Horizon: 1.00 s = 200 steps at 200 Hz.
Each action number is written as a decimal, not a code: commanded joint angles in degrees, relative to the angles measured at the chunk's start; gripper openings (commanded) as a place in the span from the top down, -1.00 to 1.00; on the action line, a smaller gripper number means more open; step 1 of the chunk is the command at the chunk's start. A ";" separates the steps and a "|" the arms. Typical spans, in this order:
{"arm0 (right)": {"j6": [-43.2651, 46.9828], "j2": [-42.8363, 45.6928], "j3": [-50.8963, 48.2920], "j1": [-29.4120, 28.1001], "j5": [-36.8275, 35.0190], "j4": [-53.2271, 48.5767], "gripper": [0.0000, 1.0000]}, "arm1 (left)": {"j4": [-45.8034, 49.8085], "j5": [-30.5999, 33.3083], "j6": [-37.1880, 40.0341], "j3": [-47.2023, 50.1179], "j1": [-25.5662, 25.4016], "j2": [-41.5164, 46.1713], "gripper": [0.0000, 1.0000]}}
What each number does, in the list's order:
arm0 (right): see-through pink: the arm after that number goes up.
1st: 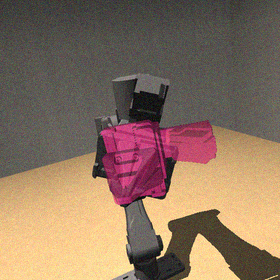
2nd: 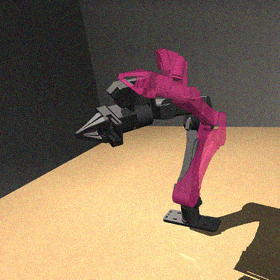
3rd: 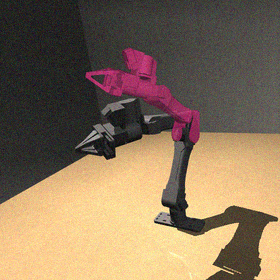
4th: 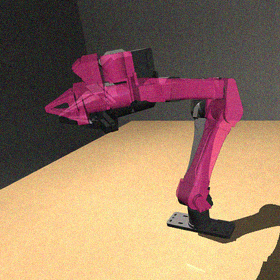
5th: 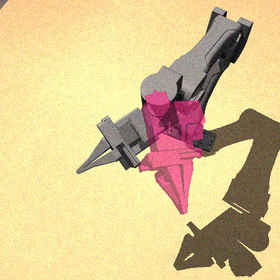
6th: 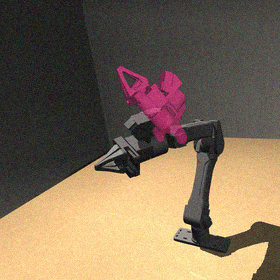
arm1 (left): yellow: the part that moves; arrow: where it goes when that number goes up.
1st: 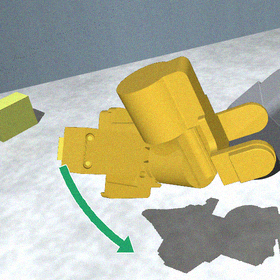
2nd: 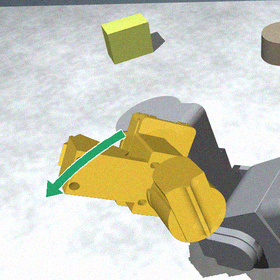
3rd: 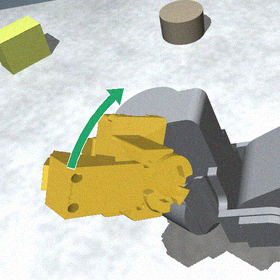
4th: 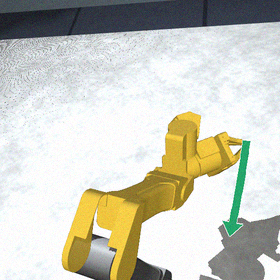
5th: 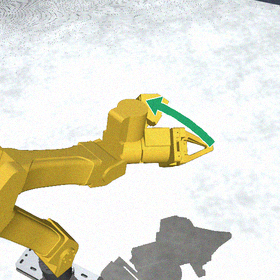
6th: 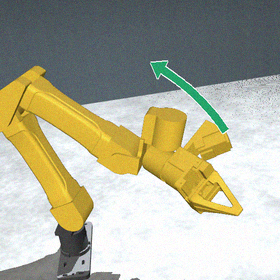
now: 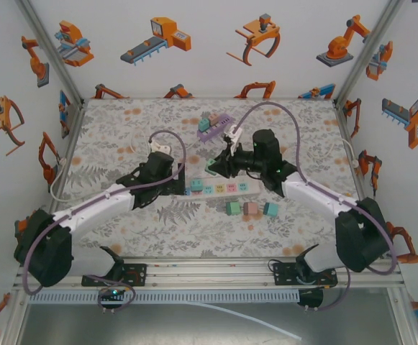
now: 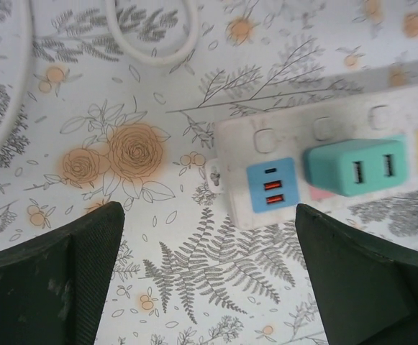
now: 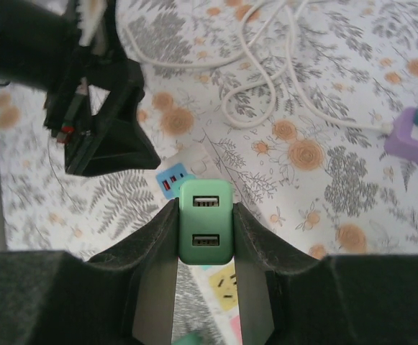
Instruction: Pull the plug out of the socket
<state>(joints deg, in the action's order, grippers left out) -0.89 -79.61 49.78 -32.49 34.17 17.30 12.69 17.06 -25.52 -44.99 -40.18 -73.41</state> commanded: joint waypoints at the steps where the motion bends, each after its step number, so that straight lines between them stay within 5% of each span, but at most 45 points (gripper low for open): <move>1: -18.71 5.49 -2.57 0.06 -11.78 1.89 0.75 | 2.60 -1.26 3.41 -1.40 -0.52 5.82 -0.92; 101: -64.19 23.14 -23.43 -2.32 -33.48 -5.26 0.67 | 10.25 -27.50 18.57 -3.52 -3.56 26.72 -0.96; 144: -74.31 19.93 -29.09 -13.07 -42.88 0.18 0.62 | 12.62 -32.98 21.63 -4.67 -6.25 28.40 -0.96; 200: -75.49 7.20 -28.07 -21.98 -53.41 9.86 0.55 | 13.48 -36.44 24.58 -4.92 -8.24 26.28 -0.97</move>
<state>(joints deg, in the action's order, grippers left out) -73.87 -68.29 20.49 -52.66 -11.79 20.34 24.69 -16.10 -4.03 -48.12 -47.48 -46.35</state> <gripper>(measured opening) 0.337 0.981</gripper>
